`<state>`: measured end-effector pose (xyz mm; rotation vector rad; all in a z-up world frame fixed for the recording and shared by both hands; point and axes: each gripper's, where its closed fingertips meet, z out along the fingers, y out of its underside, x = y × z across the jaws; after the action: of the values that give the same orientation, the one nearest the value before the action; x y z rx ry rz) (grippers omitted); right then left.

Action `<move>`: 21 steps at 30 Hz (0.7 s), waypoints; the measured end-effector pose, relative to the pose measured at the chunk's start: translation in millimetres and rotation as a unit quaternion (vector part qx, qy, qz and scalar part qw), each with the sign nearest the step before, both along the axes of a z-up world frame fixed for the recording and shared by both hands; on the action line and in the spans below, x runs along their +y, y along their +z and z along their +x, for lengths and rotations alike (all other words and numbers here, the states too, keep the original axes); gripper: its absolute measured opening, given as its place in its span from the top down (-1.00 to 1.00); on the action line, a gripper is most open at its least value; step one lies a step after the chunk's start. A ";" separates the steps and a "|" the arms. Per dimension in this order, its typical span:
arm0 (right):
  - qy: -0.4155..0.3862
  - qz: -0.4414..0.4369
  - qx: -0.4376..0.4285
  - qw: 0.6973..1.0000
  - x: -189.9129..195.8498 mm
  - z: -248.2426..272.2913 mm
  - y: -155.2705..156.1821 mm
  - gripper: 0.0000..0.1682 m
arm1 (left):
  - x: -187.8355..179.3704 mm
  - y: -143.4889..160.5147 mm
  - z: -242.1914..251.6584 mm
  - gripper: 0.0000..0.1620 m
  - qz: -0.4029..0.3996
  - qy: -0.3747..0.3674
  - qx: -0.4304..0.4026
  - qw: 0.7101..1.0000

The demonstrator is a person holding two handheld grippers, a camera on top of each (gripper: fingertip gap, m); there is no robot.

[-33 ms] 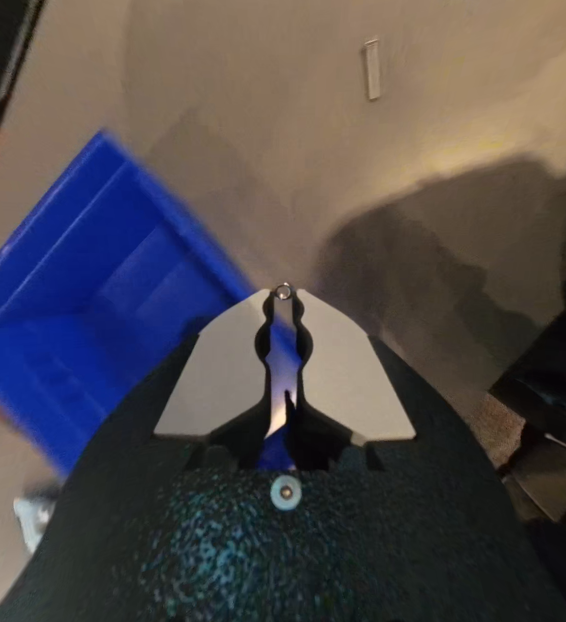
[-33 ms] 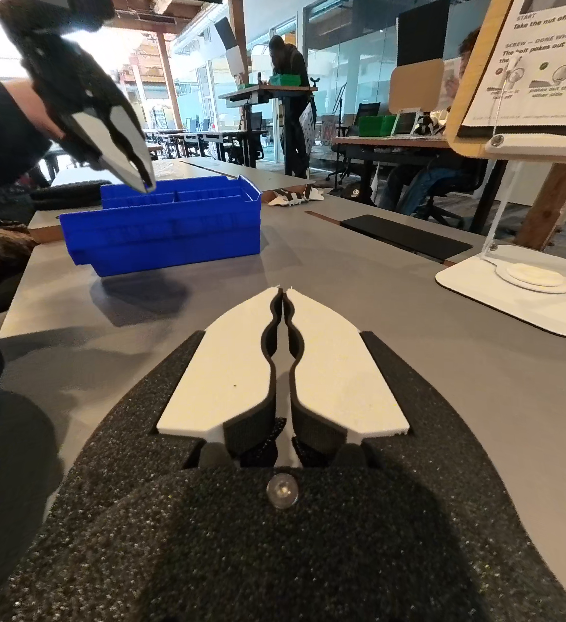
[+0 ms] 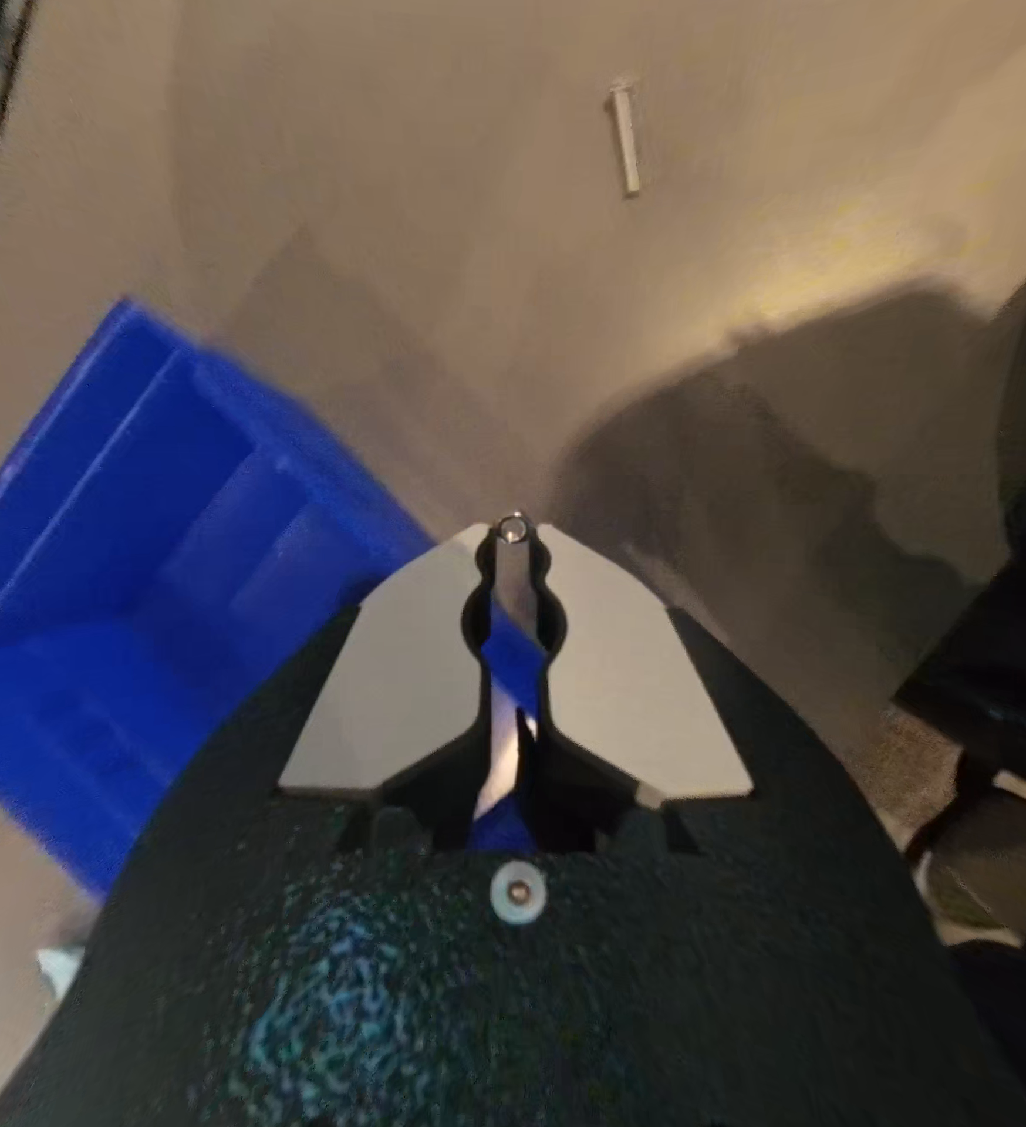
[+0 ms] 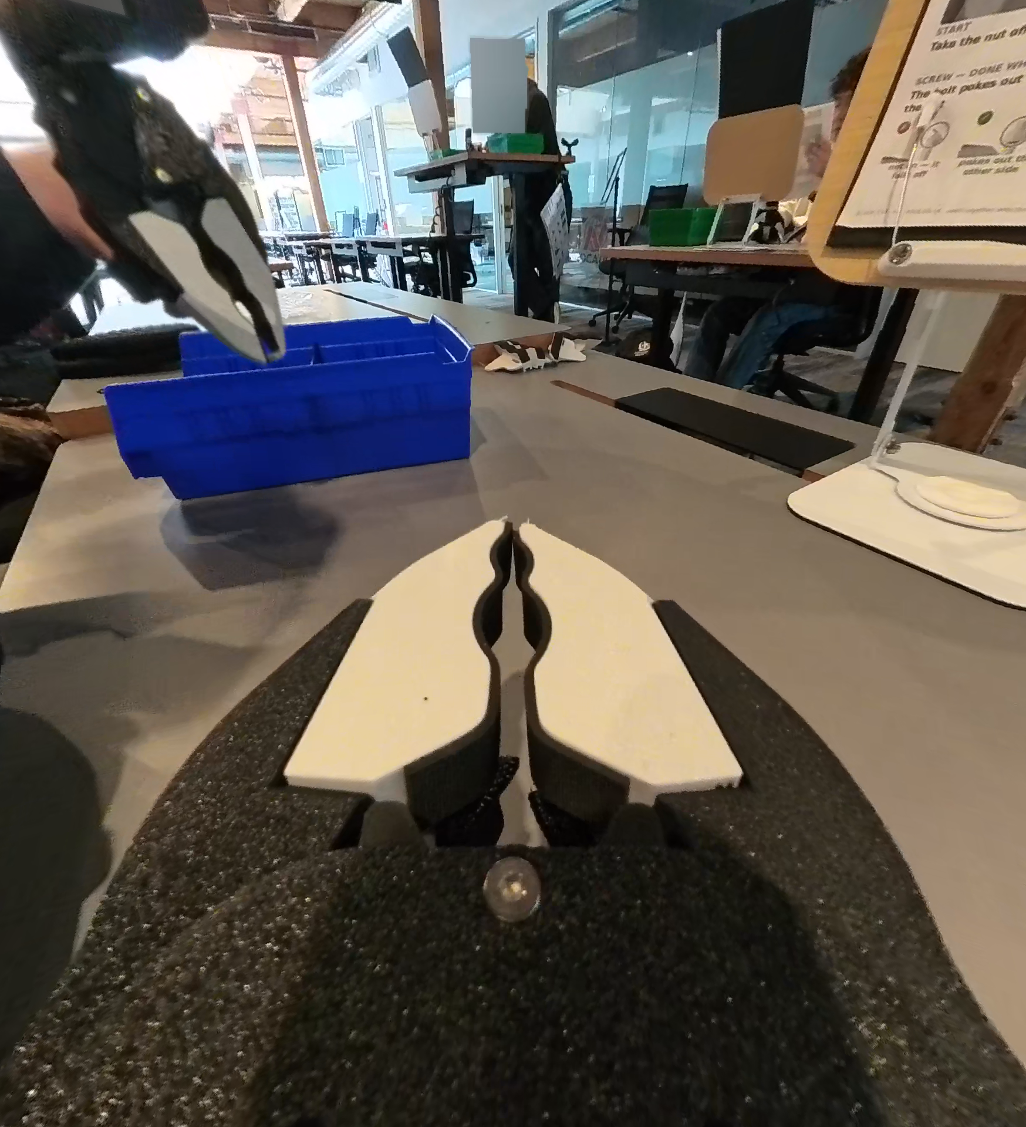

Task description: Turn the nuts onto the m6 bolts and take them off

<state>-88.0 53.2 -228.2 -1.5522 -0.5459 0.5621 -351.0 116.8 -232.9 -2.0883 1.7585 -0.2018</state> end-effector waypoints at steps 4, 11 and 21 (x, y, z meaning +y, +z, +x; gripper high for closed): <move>-0.006 -0.003 -0.002 1.000 1.4 2.3 -2.0 0.99 | -6.4 -31.5 53.0 0.88 0.023 -0.043 0.019 0.999; -0.002 -0.007 -0.003 1.000 1.7 0.6 -4.2 0.99 | 29.6 -78.9 118.5 0.88 -0.014 0.090 -0.062 0.994; 0.003 -0.015 -0.010 1.000 2.2 -2.1 -8.8 0.99 | 44.4 -106.0 130.0 0.87 -0.042 0.149 -0.071 0.985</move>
<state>-90.1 55.4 -237.0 -1.5867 -0.5595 0.5612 -221.0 161.1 -338.9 -2.3034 1.3591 -0.3341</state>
